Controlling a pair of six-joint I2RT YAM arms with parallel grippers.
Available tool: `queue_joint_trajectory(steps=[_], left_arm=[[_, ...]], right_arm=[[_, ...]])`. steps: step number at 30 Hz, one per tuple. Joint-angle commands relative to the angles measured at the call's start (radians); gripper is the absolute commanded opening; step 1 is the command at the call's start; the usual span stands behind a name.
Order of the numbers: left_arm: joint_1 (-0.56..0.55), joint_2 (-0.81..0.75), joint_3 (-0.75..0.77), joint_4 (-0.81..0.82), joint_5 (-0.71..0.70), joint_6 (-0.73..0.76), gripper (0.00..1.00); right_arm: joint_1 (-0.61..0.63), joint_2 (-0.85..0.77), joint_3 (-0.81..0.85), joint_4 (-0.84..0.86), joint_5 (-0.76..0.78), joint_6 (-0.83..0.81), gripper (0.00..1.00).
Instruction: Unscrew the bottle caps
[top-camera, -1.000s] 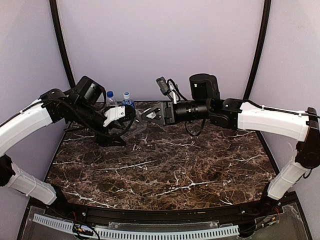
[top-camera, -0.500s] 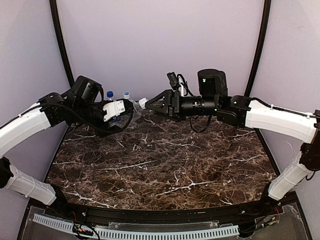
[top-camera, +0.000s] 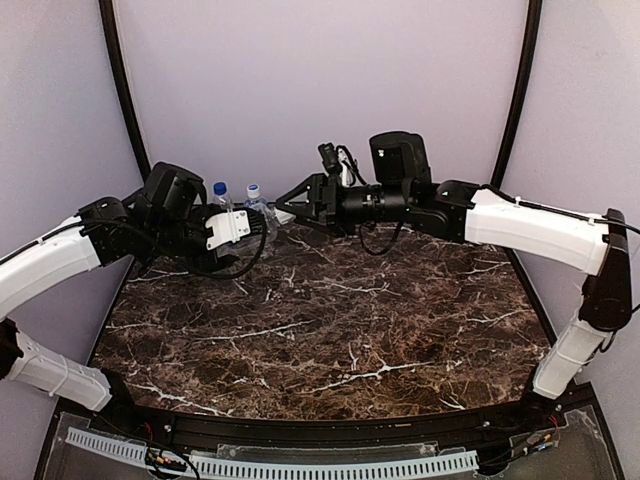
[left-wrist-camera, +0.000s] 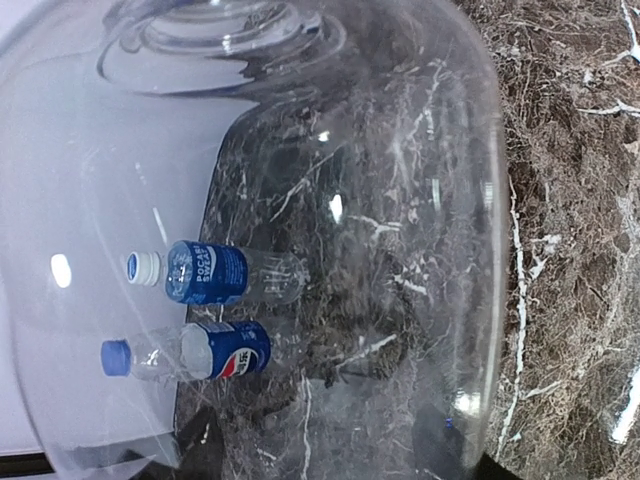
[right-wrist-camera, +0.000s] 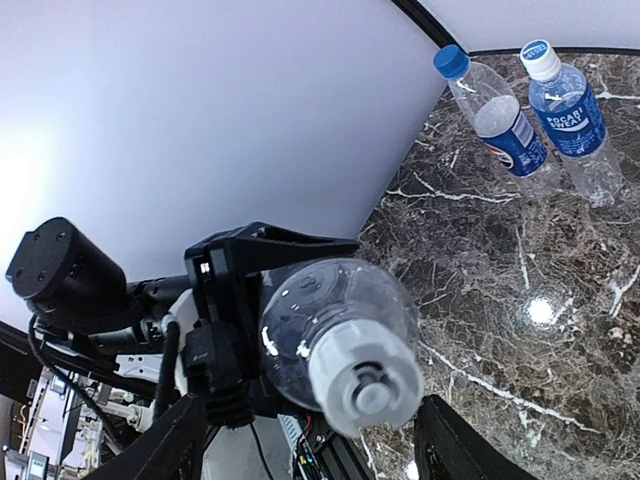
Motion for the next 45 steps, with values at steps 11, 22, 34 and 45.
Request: queue_joint_trajectory(steps=[11, 22, 34, 45], left_arm=[[-0.008, -0.039, -0.013, 0.024, 0.012, 0.006, 0.51], [-0.009, -0.020, 0.012, -0.001, 0.053, -0.024, 0.48], [-0.009, -0.019, 0.125, -0.286, 0.506, -0.075, 0.49], [-0.010, -0.002, 0.167, -0.332, 0.557, -0.053, 0.48]], right_arm=[[-0.016, 0.069, 0.056, -0.031, 0.004, -0.028, 0.36], [-0.010, 0.090, 0.040, 0.171, -0.291, -0.150, 0.00], [0.061, -0.060, -0.042, 0.051, -0.379, -0.810, 0.00], [0.067, -0.138, -0.051, -0.075, -0.268, -0.980, 0.00]])
